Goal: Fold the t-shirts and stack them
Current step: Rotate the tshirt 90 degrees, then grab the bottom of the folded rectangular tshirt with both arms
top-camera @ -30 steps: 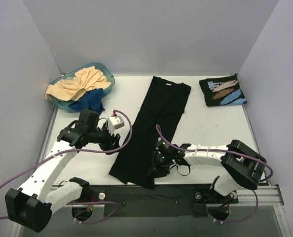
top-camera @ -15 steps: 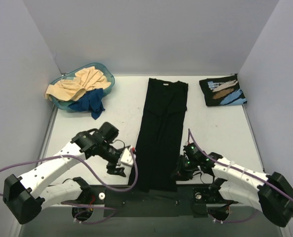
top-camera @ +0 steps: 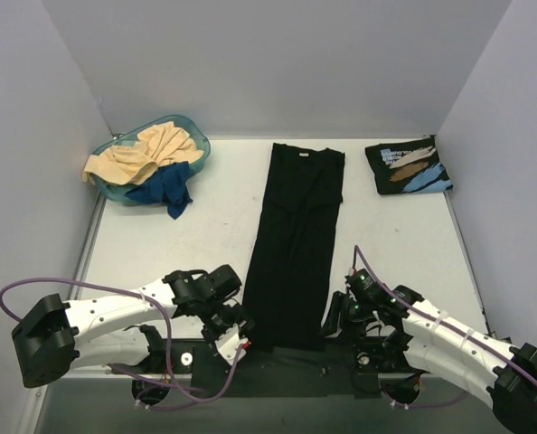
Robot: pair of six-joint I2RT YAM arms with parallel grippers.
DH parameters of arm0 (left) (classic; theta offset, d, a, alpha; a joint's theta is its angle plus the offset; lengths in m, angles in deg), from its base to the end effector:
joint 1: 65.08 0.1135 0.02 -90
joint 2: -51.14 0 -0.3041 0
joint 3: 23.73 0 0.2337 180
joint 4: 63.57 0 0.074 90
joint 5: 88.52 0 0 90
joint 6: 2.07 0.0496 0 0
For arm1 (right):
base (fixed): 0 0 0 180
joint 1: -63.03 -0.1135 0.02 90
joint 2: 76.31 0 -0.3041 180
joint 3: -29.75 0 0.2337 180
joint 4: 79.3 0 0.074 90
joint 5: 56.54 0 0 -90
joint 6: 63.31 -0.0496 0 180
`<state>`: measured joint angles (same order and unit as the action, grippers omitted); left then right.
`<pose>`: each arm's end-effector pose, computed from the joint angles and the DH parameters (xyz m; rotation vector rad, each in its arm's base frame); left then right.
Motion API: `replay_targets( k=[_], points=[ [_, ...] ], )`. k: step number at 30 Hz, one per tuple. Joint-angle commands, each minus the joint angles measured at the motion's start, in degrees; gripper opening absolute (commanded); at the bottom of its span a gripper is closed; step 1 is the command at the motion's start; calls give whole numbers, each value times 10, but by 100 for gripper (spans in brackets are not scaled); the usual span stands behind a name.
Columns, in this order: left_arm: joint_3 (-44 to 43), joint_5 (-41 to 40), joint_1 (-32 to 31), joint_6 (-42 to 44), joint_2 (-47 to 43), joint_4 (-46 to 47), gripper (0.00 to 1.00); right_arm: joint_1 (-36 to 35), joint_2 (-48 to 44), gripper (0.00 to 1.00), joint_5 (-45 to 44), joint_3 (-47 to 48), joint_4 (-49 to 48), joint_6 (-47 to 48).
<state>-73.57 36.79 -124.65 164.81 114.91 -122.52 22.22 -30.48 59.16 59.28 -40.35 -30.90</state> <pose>0.0493 -0.1405 0.2206 2.5127 0.8668 -0.7752 0.0617 0.0817 0.1685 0.2161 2.8686 1.1073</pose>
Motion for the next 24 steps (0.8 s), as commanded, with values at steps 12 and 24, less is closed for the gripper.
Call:
replay_targets(
  k=[12,24],
  points=[
    [44,-62,-38,5,43,169,11,-9,59,23,62,-5,-78,-28],
    [-104,-6,37,-242,42,126,0,26,65,0,74,178,101,85]
  ],
)
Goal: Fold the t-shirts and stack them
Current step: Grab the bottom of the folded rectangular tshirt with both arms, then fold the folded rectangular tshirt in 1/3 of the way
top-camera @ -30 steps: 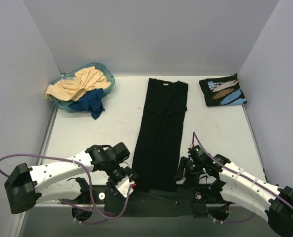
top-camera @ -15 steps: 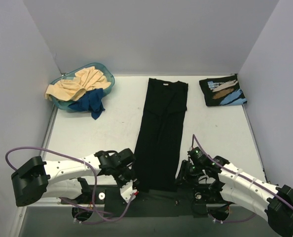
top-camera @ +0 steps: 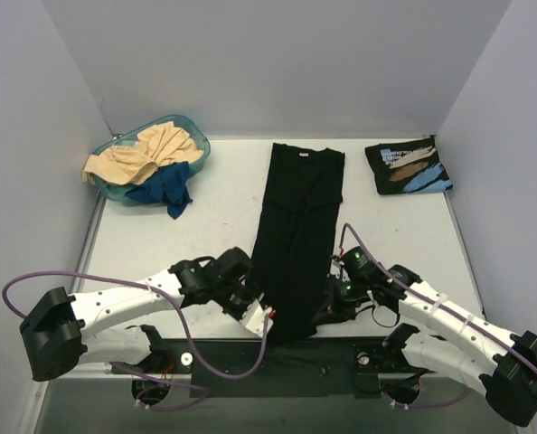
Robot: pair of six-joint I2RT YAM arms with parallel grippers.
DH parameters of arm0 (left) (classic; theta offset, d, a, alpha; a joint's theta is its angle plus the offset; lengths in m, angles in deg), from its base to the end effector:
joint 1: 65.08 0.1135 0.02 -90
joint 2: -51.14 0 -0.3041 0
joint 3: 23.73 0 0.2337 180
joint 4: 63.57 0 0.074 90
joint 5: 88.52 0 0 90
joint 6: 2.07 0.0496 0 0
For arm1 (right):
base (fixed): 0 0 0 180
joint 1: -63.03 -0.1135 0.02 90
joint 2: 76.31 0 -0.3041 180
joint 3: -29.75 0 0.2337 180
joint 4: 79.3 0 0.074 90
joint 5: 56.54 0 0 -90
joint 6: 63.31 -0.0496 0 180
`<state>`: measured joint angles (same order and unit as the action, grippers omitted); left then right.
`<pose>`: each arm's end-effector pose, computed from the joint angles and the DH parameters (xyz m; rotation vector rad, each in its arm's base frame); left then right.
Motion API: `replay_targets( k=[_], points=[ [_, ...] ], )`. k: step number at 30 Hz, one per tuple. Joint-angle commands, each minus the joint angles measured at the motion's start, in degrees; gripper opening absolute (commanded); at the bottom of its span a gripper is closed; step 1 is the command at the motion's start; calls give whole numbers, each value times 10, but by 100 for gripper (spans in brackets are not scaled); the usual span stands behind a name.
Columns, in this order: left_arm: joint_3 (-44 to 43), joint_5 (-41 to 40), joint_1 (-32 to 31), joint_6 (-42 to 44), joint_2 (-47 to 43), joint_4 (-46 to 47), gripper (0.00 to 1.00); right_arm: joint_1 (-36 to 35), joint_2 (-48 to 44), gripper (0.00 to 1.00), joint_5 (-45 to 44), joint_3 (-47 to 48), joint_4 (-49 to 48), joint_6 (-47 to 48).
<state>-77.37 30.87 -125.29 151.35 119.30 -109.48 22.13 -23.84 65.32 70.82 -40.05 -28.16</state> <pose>0.0737 -0.1778 0.2352 2.3234 1.0454 -0.6475 0.0868 0.1098 0.2187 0.0564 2.8133 1.2783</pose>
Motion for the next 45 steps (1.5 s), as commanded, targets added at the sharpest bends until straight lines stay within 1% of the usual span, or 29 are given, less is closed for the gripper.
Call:
replay_targets(
  k=[1,3,5,8,9,10,13,15,16,18,21,26,29,32,33,38,45],
  points=[
    [-84,63,66,-116,3,-5,0,35,-1,0,16,72,108,65],
    [-110,65,91,-138,18,-2,0,71,2,0,29,98,130,93],
    [-137,65,115,-166,38,11,0,128,8,0,46,122,142,127],
    [-180,80,149,-225,90,44,0,222,50,0,54,171,151,187],
    [-203,79,168,-245,101,52,0,234,61,0,53,197,148,198],
    [-214,79,176,-251,127,58,0,255,93,0,51,211,147,220],
    [-270,66,214,-258,172,72,0,288,179,0,38,267,140,262],
    [-306,53,239,-273,209,83,0,316,220,0,43,292,129,271],
    [-337,52,256,-279,238,84,0,331,229,0,47,300,124,271],
    [-385,47,272,-282,280,74,0,348,262,0,50,329,114,275],
    [-431,21,274,-273,323,80,0,369,322,0,51,379,110,287],
    [-511,21,293,-283,402,74,0,391,411,0,57,449,110,295],
    [-554,17,302,-282,448,90,0,406,453,0,51,471,111,298],
    [-587,15,310,-288,480,99,0,407,486,0,52,500,110,301],
    [-597,17,315,-290,493,100,0,422,502,0,54,508,110,302],
    [-598,13,331,-284,517,97,0,424,564,0,61,561,111,301],
    [-595,6,336,-274,541,105,0,428,606,0,59,589,109,294]
  ],
)
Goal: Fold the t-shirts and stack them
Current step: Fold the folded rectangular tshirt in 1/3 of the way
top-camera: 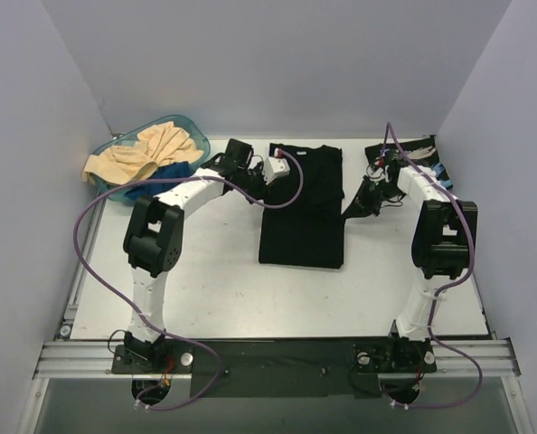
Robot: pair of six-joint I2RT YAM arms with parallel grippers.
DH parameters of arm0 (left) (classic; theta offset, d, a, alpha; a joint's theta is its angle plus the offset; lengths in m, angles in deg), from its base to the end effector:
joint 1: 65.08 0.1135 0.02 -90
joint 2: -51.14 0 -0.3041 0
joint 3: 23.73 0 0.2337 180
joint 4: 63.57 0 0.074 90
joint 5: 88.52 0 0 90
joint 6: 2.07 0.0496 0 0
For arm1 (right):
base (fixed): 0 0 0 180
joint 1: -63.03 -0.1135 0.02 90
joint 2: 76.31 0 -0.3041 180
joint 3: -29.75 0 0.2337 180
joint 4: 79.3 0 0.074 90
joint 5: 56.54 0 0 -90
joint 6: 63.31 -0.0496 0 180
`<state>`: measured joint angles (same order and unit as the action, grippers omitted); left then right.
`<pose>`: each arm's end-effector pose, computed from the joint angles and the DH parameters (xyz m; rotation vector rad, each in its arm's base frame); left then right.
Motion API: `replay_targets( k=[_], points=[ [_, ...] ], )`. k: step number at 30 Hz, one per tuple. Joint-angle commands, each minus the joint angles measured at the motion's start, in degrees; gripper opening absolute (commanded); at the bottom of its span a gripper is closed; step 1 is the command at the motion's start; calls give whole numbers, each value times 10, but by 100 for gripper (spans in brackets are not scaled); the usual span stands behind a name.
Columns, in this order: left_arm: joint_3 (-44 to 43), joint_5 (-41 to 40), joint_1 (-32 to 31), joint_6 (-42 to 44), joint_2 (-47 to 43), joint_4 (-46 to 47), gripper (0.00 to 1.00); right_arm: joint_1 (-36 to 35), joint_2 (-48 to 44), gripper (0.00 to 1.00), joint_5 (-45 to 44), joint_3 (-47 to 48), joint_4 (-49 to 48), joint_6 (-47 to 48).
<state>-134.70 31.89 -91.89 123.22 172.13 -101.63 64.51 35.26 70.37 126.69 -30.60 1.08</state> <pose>0.4213 -0.2410 0.2466 1.4038 1.8634 -0.5632 0.4096 0.0192 0.2357 0.4172 2.6277 0.9970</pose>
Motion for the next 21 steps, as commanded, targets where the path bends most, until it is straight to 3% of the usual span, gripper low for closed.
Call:
replay_targets(
  k=[1,2,3,5,7,9,12,16,21],
  points=[
    [-25,-11,2,-2,16,30,0,5,23,2,11,34,14,4],
    [-35,-14,3,-8,25,29,0,5,27,9,8,43,14,4],
    [-40,-21,3,-15,28,20,14,6,33,24,7,48,14,4],
    [-67,-34,3,-31,37,11,48,16,33,35,-3,67,15,-2],
    [-84,-49,8,-50,35,19,64,30,16,39,-25,87,17,-5],
    [-103,-54,19,-80,28,36,69,36,-9,39,-66,108,25,10],
    [-133,-57,36,-131,21,31,70,22,-59,37,-129,101,41,48],
    [-97,-7,19,-119,-9,-47,38,-26,-79,16,-113,33,41,77],
    [-25,44,-18,-97,-27,-42,33,-42,-39,16,-87,-9,12,61]
  ],
)
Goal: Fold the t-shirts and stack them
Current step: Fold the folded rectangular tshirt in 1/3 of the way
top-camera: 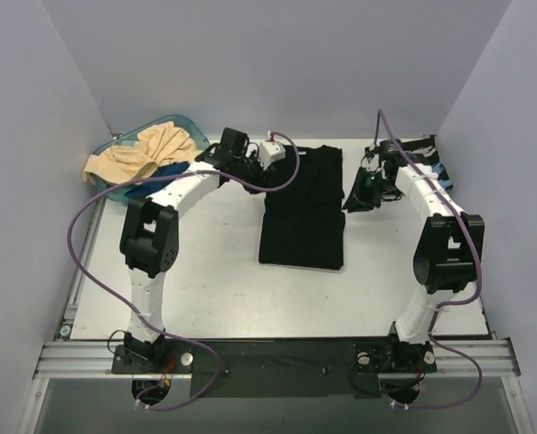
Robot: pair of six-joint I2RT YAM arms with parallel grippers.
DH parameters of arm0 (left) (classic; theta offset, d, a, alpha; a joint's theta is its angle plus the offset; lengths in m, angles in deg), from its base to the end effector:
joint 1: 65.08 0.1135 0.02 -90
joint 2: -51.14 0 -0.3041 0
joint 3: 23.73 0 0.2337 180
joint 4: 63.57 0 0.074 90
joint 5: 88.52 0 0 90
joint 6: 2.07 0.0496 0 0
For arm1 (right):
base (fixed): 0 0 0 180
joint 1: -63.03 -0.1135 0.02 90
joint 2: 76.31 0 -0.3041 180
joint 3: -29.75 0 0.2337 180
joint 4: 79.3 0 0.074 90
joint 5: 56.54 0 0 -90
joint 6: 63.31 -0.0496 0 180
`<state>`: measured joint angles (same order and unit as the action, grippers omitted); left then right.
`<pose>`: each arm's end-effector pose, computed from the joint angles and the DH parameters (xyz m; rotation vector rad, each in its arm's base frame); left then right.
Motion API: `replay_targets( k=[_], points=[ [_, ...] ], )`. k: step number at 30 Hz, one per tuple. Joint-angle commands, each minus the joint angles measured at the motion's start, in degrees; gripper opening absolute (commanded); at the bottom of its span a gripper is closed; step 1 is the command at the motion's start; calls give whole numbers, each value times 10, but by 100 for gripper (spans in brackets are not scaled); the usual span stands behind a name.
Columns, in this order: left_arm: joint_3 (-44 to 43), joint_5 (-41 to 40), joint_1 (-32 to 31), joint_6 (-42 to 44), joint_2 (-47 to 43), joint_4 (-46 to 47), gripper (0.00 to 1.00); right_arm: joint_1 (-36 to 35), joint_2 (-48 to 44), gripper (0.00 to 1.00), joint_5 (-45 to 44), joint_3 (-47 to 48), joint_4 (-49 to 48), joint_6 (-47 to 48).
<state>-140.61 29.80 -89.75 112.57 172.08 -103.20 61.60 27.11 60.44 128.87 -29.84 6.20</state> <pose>0.4396 -0.2278 0.2765 1.1722 1.9654 -0.5743 0.3928 0.0323 0.2964 0.2213 2.5081 0.7473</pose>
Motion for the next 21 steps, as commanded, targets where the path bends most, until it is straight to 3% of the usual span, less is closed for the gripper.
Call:
replay_targets(
  k=[1,4,10,15,21],
  points=[
    [36,70,-45,10,-20,-28,31,-16,50,15,31,-22,0,12],
    [27,68,-45,-22,8,-9,20,-30,102,10,56,10,-4,7],
    [-42,-23,-25,-82,95,24,19,-22,185,0,10,60,-5,-29],
    [-90,-67,-21,-106,129,20,19,-16,224,0,-4,93,-5,-47],
    [-102,-104,-19,-98,146,-5,19,-11,207,3,-13,104,-3,-56]
  ],
)
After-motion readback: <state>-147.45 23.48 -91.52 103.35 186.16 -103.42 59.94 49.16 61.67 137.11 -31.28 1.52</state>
